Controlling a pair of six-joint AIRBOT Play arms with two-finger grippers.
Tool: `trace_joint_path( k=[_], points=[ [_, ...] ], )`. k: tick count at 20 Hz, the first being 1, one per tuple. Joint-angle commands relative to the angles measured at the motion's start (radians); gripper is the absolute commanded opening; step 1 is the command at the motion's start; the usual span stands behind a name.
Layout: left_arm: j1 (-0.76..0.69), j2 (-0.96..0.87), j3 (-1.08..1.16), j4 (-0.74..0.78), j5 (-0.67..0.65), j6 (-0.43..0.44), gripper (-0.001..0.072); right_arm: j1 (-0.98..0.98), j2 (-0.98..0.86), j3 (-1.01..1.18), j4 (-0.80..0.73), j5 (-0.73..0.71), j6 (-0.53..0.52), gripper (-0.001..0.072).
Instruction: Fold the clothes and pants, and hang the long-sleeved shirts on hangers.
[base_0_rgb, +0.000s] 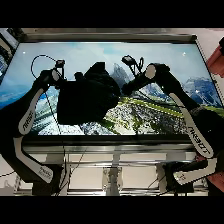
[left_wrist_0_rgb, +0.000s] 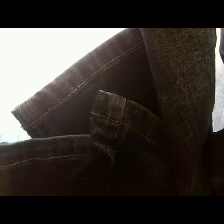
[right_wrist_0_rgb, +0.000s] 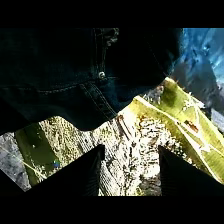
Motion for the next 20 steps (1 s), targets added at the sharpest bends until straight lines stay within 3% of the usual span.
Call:
trace_joint_path(
  k=[1, 5, 8, 9, 13, 15, 20],
  points=[
    [0.04, 0.05, 0.001, 0.028, -0.069, -0.076, 0.0023, 0.0, -0.001, 0.0, 0.0, -0.013, -0.007, 0.0381],
    [0.182, 0.276, 0.001, 0.241, -0.266, -0.076, 0.0023, 0.0, -0.001, 0.0, -0.002, -0.1, -0.103, 0.0381],
    [0.342, 0.493, 0.001, 0.386, -0.342, -0.072, 0.0023, 0.0, -0.001, 0.0, 0.0, -0.156, -0.187, 0.039],
    [0.407, 0.563, 0.001, 0.412, -0.349, -0.07, 0.0023, 0.0, -0.001, 0.0, 0.004, -0.171, -0.22, 0.045],
    [0.626, 0.737, 0.0, 0.415, -0.372, -0.008, 0.0023, 0.0, -0.008, 0.0, 0.198, -0.126, -0.59, 0.0466],
    [0.684, 0.766, 0.0, 0.415, -0.373, -0.008, 0.0023, 0.0, -0.025, 0.0, 0.309, -0.047, -0.701, 0.0469],
    [0.706, 0.763, 0.0, 0.486, -0.374, -0.013, 0.0022, -0.001, -0.12, 0.0, 0.342, 0.052, -0.73, 0.0476]
  ],
)
